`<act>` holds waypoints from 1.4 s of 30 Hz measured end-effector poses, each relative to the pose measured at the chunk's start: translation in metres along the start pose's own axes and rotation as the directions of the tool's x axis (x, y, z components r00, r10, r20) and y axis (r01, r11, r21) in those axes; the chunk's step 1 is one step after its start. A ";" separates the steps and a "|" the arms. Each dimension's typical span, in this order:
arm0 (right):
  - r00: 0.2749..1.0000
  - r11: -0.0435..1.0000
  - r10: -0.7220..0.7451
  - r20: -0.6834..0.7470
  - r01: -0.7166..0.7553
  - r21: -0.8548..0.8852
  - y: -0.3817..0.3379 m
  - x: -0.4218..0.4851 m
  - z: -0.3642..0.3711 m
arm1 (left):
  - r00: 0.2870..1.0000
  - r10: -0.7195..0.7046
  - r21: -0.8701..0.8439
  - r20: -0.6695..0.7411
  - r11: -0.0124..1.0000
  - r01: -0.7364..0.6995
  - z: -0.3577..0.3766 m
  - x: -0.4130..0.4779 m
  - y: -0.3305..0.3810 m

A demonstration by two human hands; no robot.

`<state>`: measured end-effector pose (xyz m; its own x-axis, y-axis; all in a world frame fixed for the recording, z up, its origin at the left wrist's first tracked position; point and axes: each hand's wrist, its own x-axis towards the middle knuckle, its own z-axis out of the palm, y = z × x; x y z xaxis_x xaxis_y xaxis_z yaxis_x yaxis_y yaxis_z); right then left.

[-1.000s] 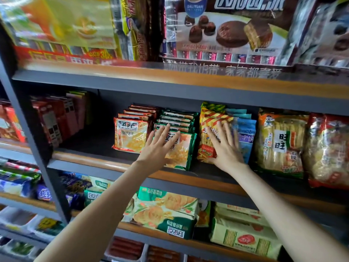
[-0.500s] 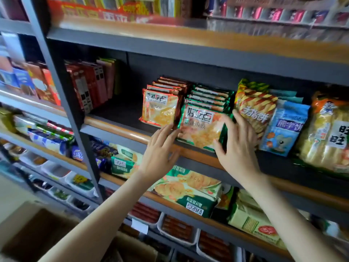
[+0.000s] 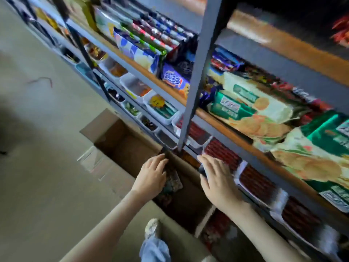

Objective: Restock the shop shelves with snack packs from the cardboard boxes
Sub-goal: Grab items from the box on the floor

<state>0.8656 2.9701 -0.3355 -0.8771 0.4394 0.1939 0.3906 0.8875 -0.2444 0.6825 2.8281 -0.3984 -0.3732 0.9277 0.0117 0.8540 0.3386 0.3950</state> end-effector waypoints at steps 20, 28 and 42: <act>0.699 0.990 0.131 0.703 -0.127 -0.058 0.062 -0.058 0.623 | 0.991 0.132 0.106 -0.028 0.986 -0.128 0.373 -0.049 -0.250; 0.618 0.964 0.254 0.744 -0.229 -0.139 0.066 -0.051 0.722 | 0.972 0.183 0.116 -0.145 0.979 -0.167 0.386 -0.047 -0.257; 0.219 -0.191 0.441 0.870 -0.925 0.330 0.070 -0.024 0.584 | 0.990 -0.070 0.069 0.120 0.996 0.062 0.359 -0.053 -0.234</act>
<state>0.7504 2.9407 -0.9117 -0.2629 0.3675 -0.8921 0.6441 -0.6216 -0.4459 0.6331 2.7560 -0.8213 -0.3858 0.9139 -0.1263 0.8523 0.4054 0.3306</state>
